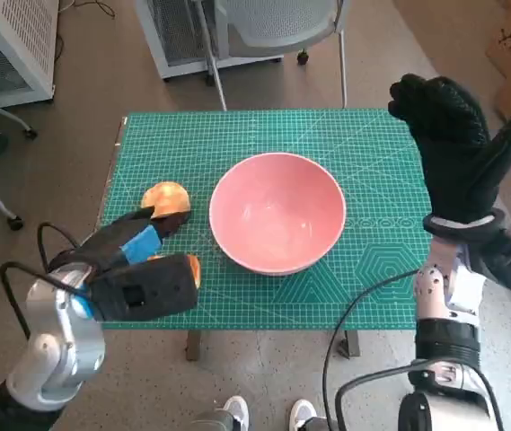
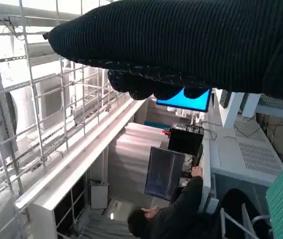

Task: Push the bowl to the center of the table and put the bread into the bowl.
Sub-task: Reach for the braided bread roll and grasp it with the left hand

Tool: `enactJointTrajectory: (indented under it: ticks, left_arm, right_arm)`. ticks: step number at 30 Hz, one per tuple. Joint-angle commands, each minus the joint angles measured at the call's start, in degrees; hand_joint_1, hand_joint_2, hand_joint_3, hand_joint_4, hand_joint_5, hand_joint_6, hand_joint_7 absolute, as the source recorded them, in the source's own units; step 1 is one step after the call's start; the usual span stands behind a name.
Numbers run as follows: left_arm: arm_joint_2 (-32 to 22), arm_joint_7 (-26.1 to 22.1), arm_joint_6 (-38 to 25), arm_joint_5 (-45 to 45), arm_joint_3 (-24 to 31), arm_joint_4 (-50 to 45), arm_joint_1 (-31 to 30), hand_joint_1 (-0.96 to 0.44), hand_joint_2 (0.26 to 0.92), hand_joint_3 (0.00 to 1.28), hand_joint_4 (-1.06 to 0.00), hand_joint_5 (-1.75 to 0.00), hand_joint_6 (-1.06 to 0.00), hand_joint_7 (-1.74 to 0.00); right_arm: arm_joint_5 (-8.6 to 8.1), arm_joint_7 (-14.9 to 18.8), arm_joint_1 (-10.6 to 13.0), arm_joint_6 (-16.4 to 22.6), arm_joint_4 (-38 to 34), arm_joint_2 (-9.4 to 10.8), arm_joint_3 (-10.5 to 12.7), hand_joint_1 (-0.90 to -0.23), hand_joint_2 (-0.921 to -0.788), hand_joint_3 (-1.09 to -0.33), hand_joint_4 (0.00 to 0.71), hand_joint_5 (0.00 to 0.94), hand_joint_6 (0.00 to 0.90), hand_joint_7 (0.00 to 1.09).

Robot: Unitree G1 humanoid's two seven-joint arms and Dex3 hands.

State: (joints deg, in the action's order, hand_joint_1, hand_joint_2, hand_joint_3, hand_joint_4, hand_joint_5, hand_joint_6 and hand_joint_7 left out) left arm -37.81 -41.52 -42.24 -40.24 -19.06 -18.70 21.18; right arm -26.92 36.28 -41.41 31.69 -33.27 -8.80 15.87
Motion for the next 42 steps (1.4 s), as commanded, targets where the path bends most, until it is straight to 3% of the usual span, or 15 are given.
enactJointTrajectory:
  ticks: [1, 7, 14, 18, 20, 23, 25, 26, 27, 28, 30, 36, 42]
  left_arm:
    - [0.9, 0.0, 0.2, -0.5, -1.6, 4.3, 1.8, -0.32, 0.687, 0.0, -0.06, -0.01, -0.24, -0.01]
    - [2.2, -0.1, 0.7, 0.3, -2.8, 10.6, 3.4, -0.29, 0.698, 0.01, -0.1, -0.02, -0.27, -0.01]
    - [3.9, 1.1, 1.4, 0.4, -3.7, 16.7, 4.5, -0.19, 0.723, 0.02, -0.2, -0.04, -0.37, -0.05]
    - [4.8, 2.2, 1.8, 0.3, -4.2, 19.2, 4.4, -0.13, 0.747, 0.02, -0.38, -0.08, -0.45, -0.06]
    - [5.1, 2.6, 2.0, 0.2, -4.5, 20.1, 4.2, -0.09, 0.765, 0.01, -0.46, -0.38, -0.52, -0.03]
    - [5.3, 3.2, 2.4, -0.2, -5.1, 21.3, 4.1, -0.07, 0.777, 0.01, -0.48, -0.56, -0.58, -0.04]
    - [5.6, 4.2, 2.9, -0.5, -5.6, 22.8, 4.0, -0.05, 0.786, 0.01, -0.5, -0.52, -0.67, -0.15]
    - [5.7, 4.9, 3.2, -0.6, -5.8, 23.6, 3.9, -0.03, 0.792, 0.01, -0.54, -0.45, -0.66, -0.34]
    - [5.8, 5.4, 3.4, -0.7, -5.9, 24.0, 3.8, -0.16, 0.827, 0.04, -0.6, -0.43, -0.68, -0.65]
    - [6.0, 6.2, 3.8, -0.8, -6.1, 24.6, 3.6, -0.2, 0.84, 0.05, -0.62, -0.42, -0.69, -0.75]
    - [6.2, 7.4, 4.4, -0.8, -6.3, 25.6, 3.4, -0.08, 0.84, 0.09, -0.7, -0.74, -0.75, -0.97]
    - [6.3, 9.0, 5.9, -1.5, -6.8, 27.3, 3.2, -0.01, 0.701, 0.39, -0.72, -1.15, -0.76, -1.05]
    - [5.1, 7.4, 6.2, -2.0, -6.4, 24.6, 3.5, 0.0, 0.683, 0.45, -0.72, -1.22, -0.71, -1.11]
  right_arm:
    - [-0.14, 0.3, 1.9, -0.9, 0.3, -0.2, 0.2, -0.631, -0.921, -0.761, 0.253, 0.0, 0.36, 0.0]
    - [-0.09, 0.1, 2.0, -1.5, 0.7, -0.3, 0.2, -0.632, -0.921, -0.761, 0.253, 0.0, 0.359, 0.0]
    - [-0.12, 0.0, 2.2, -2.0, 1.0, -0.3, 0.3, -0.635, -0.921, -0.757, 0.256, 0.002, 0.36, 0.0]
    - [0.07, -0.1, 2.3, -2.0, 1.3, -0.1, 0.2, -0.636, -0.921, -0.756, 0.258, 0.002, 0.361, 0.0]
    - [0.12, -0.2, 2.3, -2.1, 1.4, -0.1, 0.2, -0.636, -0.921, -0.757, 0.258, 0.002, 0.361, 0.0]
    - [0.09, -0.1, 2.3, -2.1, 1.4, 0.0, 0.2, -0.636, -0.921, -0.757, 0.258, 0.002, 0.359, 0.0]
    - [0.0, 0.0, 2.4, -2.1, 1.4, -0.1, 0.2, -0.636, -0.921, -0.757, 0.257, 0.002, 0.357, 0.0]
    - [-0.04, 0.0, 2.4, -2.2, 1.4, -0.1, 0.2, -0.636, -0.921, -0.758, 0.257, 0.001, 0.356, 0.0]
    - [-0.07, 0.1, 2.4, -2.2, 1.5, -0.1, 0.2, -0.636, -0.921, -0.758, 0.257, 0.001, 0.355, 0.0]
    - [-0.09, 0.1, 2.4, -2.2, 1.4, -0.1, 0.2, -0.636, -0.921, -0.758, 0.257, 0.001, 0.355, 0.0]
    - [-0.13, 0.2, 2.3, -2.2, 1.3, -0.1, 0.2, -0.637, -0.921, -0.757, 0.256, 0.001, 0.354, 0.0]
    - [-0.12, 0.3, 2.2, -2.0, 1.0, 0.0, 0.2, -0.637, -0.921, -0.756, 0.257, 0.001, 0.354, 0.0]
    - [-0.23, 0.4, 2.3, -2.0, 0.9, 0.1, 0.3, -0.637, -0.921, -0.755, 0.258, 0.001, 0.354, 0.0]
